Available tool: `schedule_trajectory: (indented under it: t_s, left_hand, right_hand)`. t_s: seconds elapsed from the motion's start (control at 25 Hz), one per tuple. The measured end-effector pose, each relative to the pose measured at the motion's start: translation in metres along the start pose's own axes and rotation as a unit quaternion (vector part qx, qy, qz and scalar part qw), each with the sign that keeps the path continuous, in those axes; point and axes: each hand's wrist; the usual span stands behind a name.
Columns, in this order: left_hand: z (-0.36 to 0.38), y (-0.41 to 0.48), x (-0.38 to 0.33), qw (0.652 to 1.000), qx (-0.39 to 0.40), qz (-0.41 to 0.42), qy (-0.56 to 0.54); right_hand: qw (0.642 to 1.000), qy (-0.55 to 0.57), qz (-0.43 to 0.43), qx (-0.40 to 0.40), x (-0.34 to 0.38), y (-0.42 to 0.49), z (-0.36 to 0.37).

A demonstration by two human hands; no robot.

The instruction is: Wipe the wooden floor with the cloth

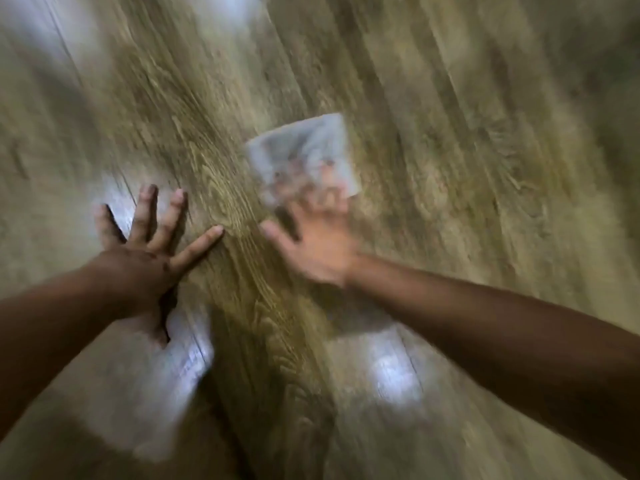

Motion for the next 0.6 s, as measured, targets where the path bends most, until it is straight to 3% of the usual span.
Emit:
schedule_trajectory:
  t_s: [0.08,0.12,0.16,0.24,0.32,0.4,0.48,0.6]
  left_hand:
    - [0.004,-0.001,-0.002,1.0,0.014,-0.023,0.013]
    - [0.003,-0.003,-0.005,0.999,0.021,-0.035,0.011]
    - [0.0,-0.002,-0.01,0.999,0.016,-0.043,0.006]
    - [-0.003,0.0,-0.014,0.999,0.003,-0.047,0.002]
    - [0.002,-0.001,-0.015,0.999,0.002,-0.053,-0.006]
    - [0.008,0.002,-0.013,1.0,-0.003,-0.024,-0.011]
    - [0.012,0.006,-0.005,1.0,-0.014,0.014,-0.021]
    - [0.007,0.002,0.006,0.998,-0.007,0.054,-0.035]
  right_hand:
    - [0.978,-0.055,-0.193,0.052,0.041,0.004,0.02]
    - [0.966,-0.073,-0.242,0.059,0.03,0.016,0.016]
    - [0.972,-0.069,-0.219,0.041,0.002,0.024,0.011]
    - [0.997,-0.037,-0.059,-0.031,-0.075,0.04,-0.011]
    - [0.996,-0.003,0.067,-0.065,-0.145,0.056,-0.032]
    - [0.988,-0.015,0.124,-0.086,-0.192,0.071,-0.06]
    - [0.979,-0.01,0.184,-0.09,-0.199,0.092,-0.081]
    - [0.959,0.022,0.278,-0.051,-0.155,0.112,-0.075]
Point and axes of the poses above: each hand's wrist, its own y-axis towards the middle knuckle, its own z-axis out of the palm, x = y × z, and after that the axes turned 3 degrees about z, right-handed
